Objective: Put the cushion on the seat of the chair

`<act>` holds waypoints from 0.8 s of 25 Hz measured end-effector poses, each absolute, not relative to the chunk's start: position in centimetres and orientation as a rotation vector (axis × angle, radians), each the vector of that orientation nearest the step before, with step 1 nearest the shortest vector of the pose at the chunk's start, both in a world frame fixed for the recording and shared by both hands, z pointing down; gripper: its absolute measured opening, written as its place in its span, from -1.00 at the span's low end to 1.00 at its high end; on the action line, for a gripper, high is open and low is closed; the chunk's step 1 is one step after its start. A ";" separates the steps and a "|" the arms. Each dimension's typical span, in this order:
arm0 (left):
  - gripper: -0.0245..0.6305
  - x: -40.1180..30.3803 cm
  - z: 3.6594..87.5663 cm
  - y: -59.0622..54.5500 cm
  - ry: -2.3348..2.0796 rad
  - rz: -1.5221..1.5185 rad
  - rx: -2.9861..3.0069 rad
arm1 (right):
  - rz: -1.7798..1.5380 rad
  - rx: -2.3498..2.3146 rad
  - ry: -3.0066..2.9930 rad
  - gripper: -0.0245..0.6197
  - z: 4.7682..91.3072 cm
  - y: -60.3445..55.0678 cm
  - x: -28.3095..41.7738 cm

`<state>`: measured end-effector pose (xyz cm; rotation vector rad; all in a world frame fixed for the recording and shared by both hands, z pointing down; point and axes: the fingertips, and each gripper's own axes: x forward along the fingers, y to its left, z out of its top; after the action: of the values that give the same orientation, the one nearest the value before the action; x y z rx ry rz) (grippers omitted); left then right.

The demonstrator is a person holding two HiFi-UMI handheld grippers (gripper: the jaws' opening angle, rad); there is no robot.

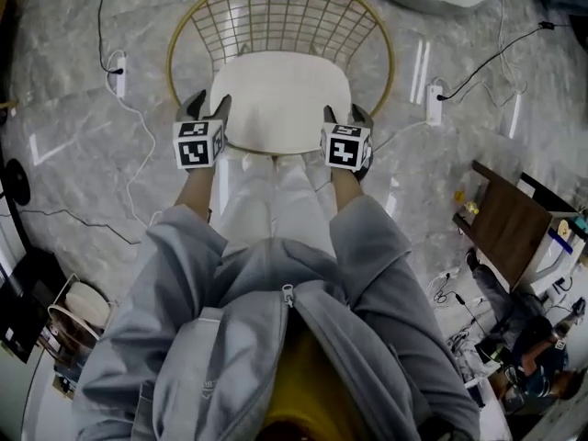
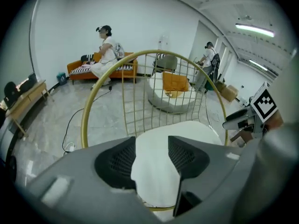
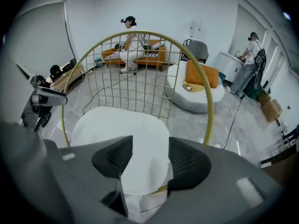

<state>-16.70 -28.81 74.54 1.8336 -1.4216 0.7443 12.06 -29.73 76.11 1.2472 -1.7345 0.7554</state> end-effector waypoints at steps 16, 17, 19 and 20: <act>-0.90 -13.5 53.8 -33.8 -1.549 0.578 2.203 | 0.557 1.450 -2.077 -0.93 54.4 -36.1 9.6; -0.90 -13.2 52.3 -33.8 -1.562 0.551 2.222 | 0.518 1.462 -2.102 -0.92 52.8 -36.2 9.7; -0.90 -12.9 49.3 -34.1 -1.590 0.479 2.248 | 0.453 1.496 -2.154 -0.92 49.5 -36.4 9.6; -0.90 -12.9 47.6 -34.4 -1.607 0.442 2.263 | 0.425 1.517 -2.182 -0.92 47.8 -36.5 9.4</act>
<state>-12.92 -34.40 47.58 2.2633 -1.6072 0.4417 9.44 -36.54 47.84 1.5173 -2.1818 0.4245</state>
